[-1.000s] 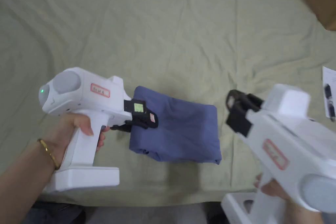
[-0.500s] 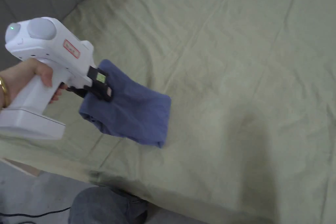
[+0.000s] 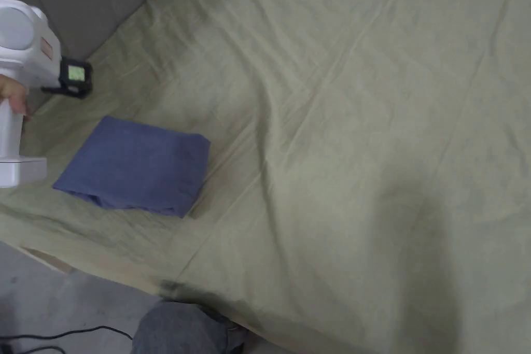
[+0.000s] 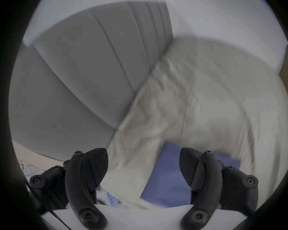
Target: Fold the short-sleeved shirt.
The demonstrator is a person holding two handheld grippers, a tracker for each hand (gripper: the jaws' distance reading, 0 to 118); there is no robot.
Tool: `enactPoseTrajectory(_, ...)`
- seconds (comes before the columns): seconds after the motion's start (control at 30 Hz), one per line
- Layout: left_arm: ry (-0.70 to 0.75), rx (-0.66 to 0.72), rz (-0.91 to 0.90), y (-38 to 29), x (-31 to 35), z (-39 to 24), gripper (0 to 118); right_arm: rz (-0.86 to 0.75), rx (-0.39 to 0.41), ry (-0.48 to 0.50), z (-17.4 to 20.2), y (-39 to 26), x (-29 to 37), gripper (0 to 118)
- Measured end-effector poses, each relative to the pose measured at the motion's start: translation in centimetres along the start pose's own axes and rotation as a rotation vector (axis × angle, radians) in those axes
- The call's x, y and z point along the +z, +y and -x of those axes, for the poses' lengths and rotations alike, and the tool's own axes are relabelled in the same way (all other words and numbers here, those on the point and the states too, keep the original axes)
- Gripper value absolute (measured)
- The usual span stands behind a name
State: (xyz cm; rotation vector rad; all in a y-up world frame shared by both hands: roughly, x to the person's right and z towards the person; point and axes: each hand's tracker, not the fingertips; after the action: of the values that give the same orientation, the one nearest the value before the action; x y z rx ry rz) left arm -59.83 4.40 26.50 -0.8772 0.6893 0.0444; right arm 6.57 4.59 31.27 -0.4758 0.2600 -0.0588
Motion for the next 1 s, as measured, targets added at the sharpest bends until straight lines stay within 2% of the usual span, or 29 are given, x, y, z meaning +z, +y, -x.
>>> enactPoseTrajectory(0.07,-0.009,0.033,-0.21,0.2,4.5,-1.1,58,-0.03,0.024,0.004,-0.5,1.1,0.3,0)
enactPoseTrajectory(0.13,-0.067,0.108,-0.352,0.3,9.8,-3.6,43,-0.068,0.07,-0.007,-1.0,2.5,0.8,0)
enactPoseTrajectory(0.2,-0.157,0.163,-0.445,0.3,14.2,-5.4,40,-0.118,0.074,-0.011,-1.7,4.0,1.4,0)
enactPoseTrajectory(0.23,-0.193,0.165,-0.494,0.1,16.5,-6.7,34,-0.143,0.071,-0.007,-2.0,4.9,1.8,0)
enactPoseTrajectory(0.27,-0.204,0.156,-0.54,0.3,18.0,-8.1,21,-0.164,0.072,-0.004,-2.4,5.7,2.2,0)
enactPoseTrajectory(0.37,-0.246,0.146,-0.702,-1.8,24.1,-12.1,3,-0.238,0.119,-0.006,-3.2,8.2,3.3,0)
enactPoseTrajectory(0.5,-0.376,0.125,-0.784,-4.8,30.4,-18.4,0,-0.3,0.14,-0.012,-4.3,10.2,4.7,0)
enactPoseTrajectory(0.53,-0.387,0.086,-0.803,-4.3,28.6,-19.1,0,-0.305,0.149,-0.013,-4.5,10.4,4.9,0)
enactPoseTrajectory(0.6,-0.431,0.025,-0.833,-5.6,30.2,-21.7,0,-0.309,0.154,-0.018,-4.8,10.4,5.3,0)
enactPoseTrajectory(0.7,-0.512,0.031,-0.819,-7.7,31.4,-24.4,0,-0.313,0.111,-0.024,-5.7,9.5,5.8,0)
enactPoseTrajectory(0.87,-0.486,-0.047,-0.823,-11.9,30.9,-27.7,0,-0.307,0.094,-0.055,-6.2,6.3,6.2,0)
enactPoseTrajectory(1.0,-0.538,-0.055,-0.746,-14.6,29.6,-28.6,0,-0.276,0.067,-0.059,-6.5,3.8,6.2,0)
